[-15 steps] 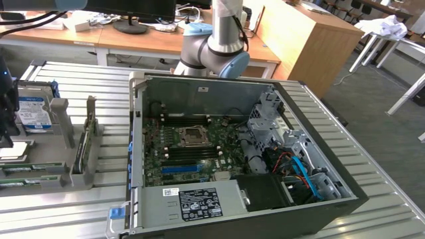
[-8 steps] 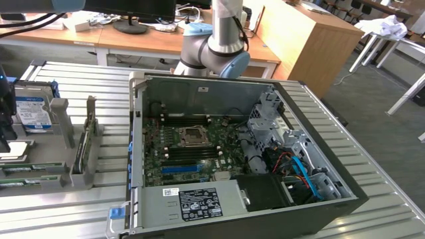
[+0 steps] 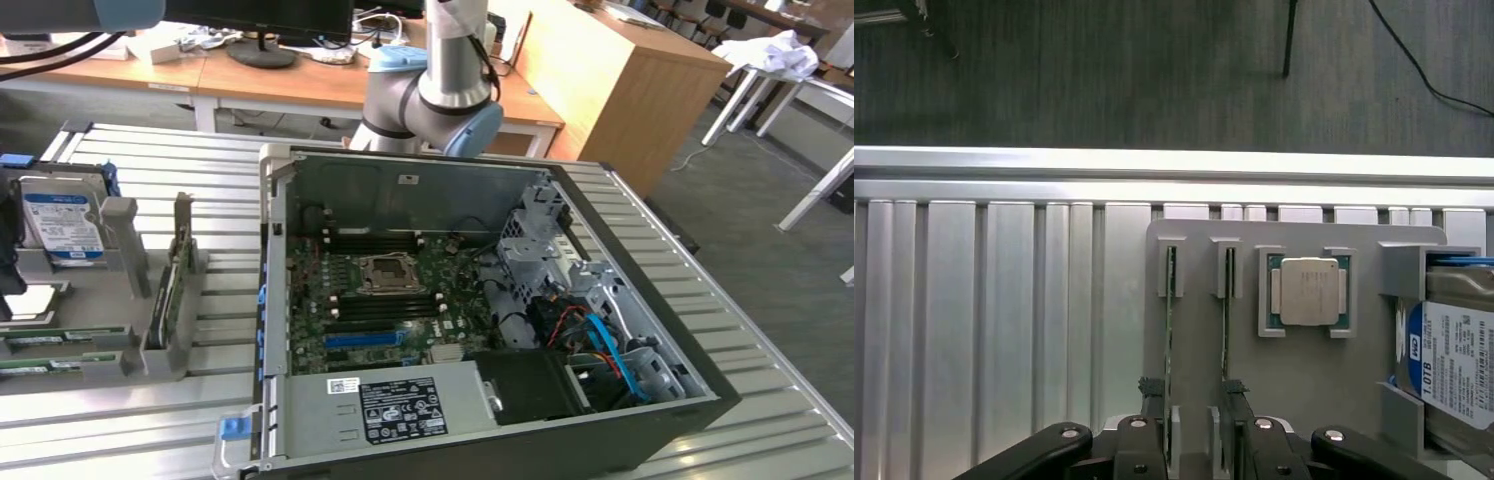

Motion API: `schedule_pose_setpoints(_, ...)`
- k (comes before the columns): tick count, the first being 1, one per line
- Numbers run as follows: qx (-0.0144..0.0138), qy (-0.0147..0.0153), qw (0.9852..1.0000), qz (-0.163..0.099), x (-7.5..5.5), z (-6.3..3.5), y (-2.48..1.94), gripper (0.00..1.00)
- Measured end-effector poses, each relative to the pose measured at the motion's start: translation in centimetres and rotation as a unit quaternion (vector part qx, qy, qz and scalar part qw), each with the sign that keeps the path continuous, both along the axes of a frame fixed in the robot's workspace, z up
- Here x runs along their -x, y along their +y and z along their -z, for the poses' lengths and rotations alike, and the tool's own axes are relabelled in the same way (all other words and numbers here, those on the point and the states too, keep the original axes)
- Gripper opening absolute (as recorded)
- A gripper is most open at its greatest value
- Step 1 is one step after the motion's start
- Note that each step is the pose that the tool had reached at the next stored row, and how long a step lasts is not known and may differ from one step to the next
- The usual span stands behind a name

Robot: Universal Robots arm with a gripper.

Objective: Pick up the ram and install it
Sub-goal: 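Pick up the ram and move it above insertion slot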

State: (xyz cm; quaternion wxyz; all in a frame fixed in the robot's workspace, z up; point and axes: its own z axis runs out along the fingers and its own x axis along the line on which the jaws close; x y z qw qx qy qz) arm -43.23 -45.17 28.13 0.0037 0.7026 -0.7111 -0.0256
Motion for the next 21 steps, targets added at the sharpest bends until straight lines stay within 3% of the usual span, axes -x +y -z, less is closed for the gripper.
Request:
schedule_pose_setpoints(3,0.0,0.0,1.0,0.0,0.0,0.0,-0.29,0.36)
schedule_pose_setpoints(9,-0.0002,-0.0001,1.0,0.0,0.0,0.06,-0.31,0.36)
schedule_pose_setpoints(17,-0.0001,0.0,1.0,0.0,0.0,1.35,-0.33,0.36)
schedule_pose_setpoints(21,-0.0001,0.0,1.0,0.0,0.0,1.37,-0.35,0.36)
